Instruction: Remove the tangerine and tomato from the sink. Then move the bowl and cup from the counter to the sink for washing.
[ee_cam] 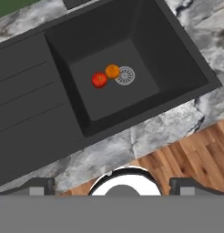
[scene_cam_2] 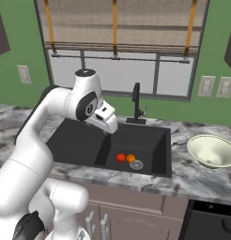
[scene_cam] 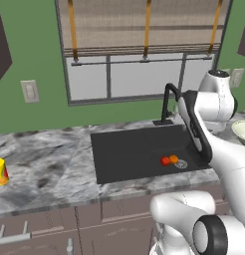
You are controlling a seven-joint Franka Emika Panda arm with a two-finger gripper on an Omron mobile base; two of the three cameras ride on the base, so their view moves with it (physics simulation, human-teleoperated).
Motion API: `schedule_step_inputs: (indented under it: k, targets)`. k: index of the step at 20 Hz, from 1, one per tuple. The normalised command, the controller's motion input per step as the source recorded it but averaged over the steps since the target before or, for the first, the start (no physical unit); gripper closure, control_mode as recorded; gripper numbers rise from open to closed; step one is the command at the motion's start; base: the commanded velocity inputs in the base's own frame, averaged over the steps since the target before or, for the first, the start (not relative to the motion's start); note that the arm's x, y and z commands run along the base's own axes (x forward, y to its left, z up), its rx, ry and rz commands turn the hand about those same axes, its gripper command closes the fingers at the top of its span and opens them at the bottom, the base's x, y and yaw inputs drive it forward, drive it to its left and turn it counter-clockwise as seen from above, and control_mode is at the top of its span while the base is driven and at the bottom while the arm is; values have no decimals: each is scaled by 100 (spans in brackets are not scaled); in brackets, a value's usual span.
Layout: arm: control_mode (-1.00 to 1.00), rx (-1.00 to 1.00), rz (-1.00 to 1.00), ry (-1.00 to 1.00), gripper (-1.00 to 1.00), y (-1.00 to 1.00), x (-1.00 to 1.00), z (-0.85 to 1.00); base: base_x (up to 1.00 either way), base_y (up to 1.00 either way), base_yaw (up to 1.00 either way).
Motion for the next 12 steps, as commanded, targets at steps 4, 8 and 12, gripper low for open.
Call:
schedule_step_inputs:
  k: [4,8,12]
  targets:
    - [-100,16,0,0,-100,-20,-6,-15,0,0,0]
    - [-100,13,0,-2,-100,-20,-8,-17,0,0,0]
    - [-100,6,0,-9,-100,-16,-5,-19,0,0,0]
